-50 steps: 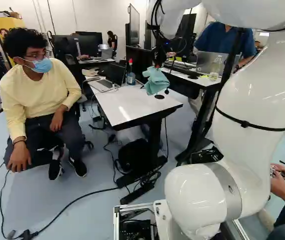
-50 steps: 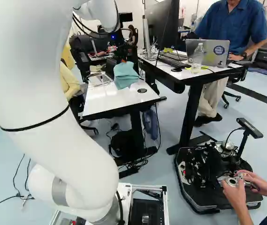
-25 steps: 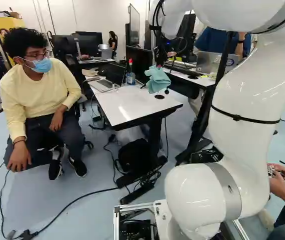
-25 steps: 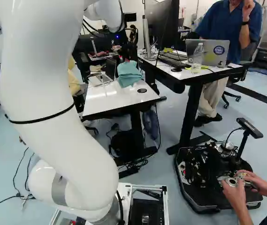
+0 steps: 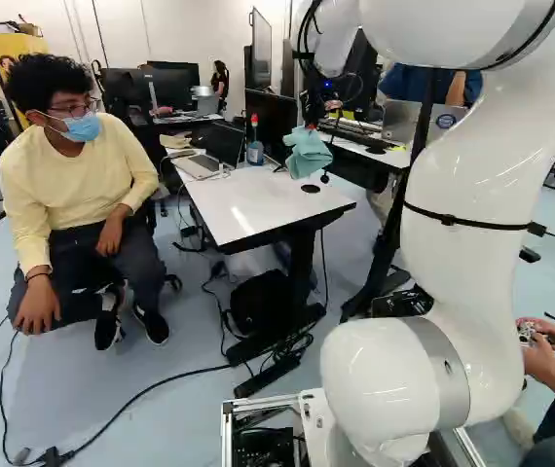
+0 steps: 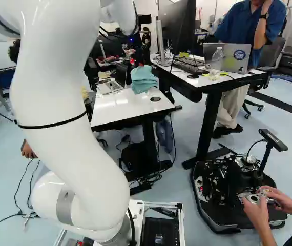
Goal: Clean the table with the green towel
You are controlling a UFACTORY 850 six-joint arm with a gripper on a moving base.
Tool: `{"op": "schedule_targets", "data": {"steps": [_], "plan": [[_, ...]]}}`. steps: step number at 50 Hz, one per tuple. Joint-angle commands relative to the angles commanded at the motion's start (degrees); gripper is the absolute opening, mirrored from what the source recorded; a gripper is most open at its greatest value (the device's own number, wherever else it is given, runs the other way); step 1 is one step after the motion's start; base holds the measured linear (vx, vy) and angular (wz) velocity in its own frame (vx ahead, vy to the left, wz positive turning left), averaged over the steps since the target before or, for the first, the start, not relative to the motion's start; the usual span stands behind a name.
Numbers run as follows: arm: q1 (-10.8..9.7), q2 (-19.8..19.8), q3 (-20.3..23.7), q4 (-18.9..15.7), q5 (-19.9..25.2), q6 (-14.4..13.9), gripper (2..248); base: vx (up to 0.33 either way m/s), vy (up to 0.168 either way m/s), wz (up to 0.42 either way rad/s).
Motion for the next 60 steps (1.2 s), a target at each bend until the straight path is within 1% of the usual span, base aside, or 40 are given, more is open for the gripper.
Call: {"op": "schedule_targets", "data": {"steps": [21, 60], "plan": [[0.0, -1.3, -1.5, 0.0, 0.0, 0.0, 25, 0.0, 0.0, 0.0], [0.0, -4.4, -0.2, 0.0, 1.5, 0.0, 25, 0.0, 0.0, 0.0]]}}
